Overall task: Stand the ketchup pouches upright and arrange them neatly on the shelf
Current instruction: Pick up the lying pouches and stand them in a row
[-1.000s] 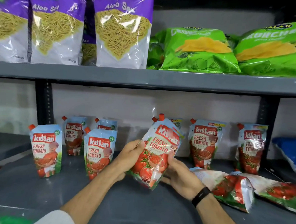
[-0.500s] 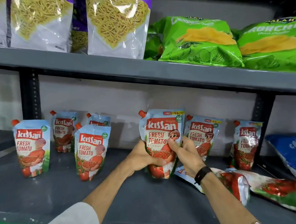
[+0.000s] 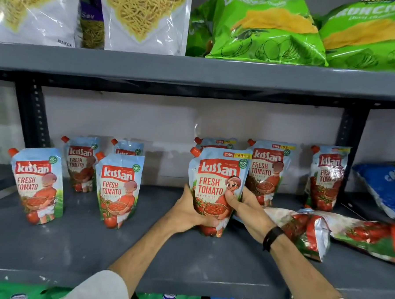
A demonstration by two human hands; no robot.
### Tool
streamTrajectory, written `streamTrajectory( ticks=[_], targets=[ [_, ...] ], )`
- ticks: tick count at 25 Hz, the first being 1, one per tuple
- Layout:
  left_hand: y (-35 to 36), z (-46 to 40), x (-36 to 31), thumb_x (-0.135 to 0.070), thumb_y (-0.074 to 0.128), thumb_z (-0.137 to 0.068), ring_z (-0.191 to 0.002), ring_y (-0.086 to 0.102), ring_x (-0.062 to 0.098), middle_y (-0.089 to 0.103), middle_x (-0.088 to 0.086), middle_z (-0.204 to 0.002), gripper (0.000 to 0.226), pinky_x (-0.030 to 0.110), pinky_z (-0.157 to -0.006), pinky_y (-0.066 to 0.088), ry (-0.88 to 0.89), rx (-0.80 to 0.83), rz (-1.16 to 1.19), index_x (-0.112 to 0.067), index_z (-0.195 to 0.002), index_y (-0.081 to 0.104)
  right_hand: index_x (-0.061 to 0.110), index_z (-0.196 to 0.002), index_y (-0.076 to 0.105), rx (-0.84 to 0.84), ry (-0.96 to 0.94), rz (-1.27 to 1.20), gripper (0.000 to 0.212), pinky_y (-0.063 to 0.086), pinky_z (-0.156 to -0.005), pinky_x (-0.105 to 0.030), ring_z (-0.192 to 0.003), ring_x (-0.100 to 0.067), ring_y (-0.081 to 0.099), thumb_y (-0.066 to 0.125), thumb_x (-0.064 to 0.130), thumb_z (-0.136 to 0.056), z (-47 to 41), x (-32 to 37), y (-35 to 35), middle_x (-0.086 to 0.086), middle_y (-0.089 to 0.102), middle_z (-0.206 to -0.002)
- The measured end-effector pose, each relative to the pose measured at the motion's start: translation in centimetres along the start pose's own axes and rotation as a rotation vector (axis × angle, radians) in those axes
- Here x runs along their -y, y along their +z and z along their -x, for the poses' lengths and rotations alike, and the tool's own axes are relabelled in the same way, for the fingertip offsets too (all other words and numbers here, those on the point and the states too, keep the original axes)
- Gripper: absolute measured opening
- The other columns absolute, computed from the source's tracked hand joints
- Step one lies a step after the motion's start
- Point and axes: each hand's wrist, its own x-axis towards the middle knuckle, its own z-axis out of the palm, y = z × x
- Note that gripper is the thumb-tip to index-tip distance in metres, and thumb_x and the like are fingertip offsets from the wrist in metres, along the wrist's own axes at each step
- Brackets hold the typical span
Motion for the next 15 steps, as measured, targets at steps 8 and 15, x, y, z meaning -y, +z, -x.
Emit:
streamTrajectory(
  ticks=[8,15],
  targets=[
    [-1.4,4.7,-2.7,-0.07,0.083,-0.048,-0.077,0.063,0.008,0.066,-0.014,-0.079,0.057,0.031,-0.069,0.05,-0.258,-0.022,-0.523,-0.027,-0.076,0.056,0.017,-0.128,0.054,-0.156,0.14,1.512,0.048,0.04,-0.106,-0.045,-0.126,-0.029,0.047,0.067,0.021,-0.082,4.1,3.1,-1.6,-0.007,0.057,-0.134],
    [8.2,5.0,-5.4,-0.048,0.077,-0.075,-0.049,0.051,-0.001,0.063,-0.013,-0.055,0.029,0.024,-0.055,0.042,-0.041,0.17,-0.515,-0.02,-0.071,0.069,0.018,-0.13,0.057,-0.061,0.158,1.953,0.044,0.036,-0.103,-0.057,-0.12,-0.035,0.058,0.053,0.04,-0.093,5.9,2.2,-3.7,-0.011,0.062,-0.133]
  ],
)
